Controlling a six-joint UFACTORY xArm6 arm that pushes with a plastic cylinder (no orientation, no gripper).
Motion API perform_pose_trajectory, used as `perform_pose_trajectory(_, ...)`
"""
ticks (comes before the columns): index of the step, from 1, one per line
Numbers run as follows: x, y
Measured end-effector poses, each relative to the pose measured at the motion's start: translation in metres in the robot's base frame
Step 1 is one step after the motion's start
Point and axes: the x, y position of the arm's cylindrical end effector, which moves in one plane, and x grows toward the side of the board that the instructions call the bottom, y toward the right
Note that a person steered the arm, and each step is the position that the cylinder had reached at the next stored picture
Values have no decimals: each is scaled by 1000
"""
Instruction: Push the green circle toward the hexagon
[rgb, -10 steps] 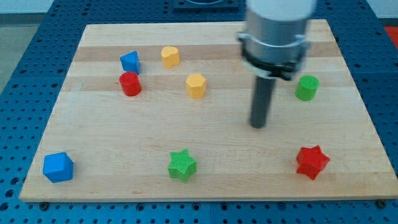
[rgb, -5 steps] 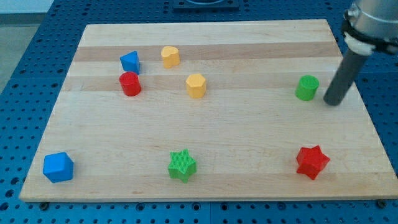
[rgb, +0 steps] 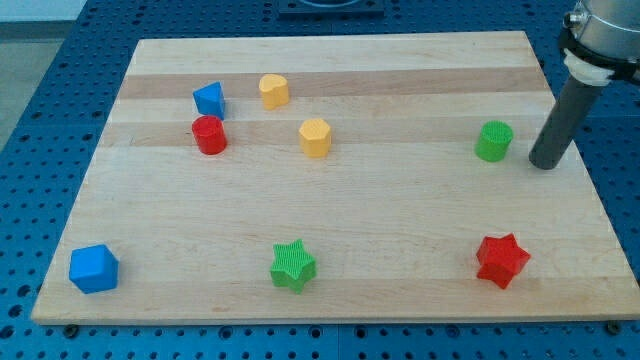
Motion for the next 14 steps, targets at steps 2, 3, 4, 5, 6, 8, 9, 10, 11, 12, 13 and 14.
perform_pose_trajectory(2, -2, -34)
perform_pose_trajectory(3, -2, -52)
perform_pose_trajectory(4, -2, -48)
perform_pose_trajectory(5, -10, -27)
perform_pose_trajectory(6, -28, -19)
perform_pose_trajectory(8, -28, -29)
perform_pose_trajectory(9, -34, -60)
perform_pose_trajectory(10, -35, -85)
perform_pose_trajectory(11, -35, -108)
perform_pose_trajectory(12, -35, -133)
perform_pose_trajectory(13, -35, -148)
perform_pose_trajectory(14, -27, -148)
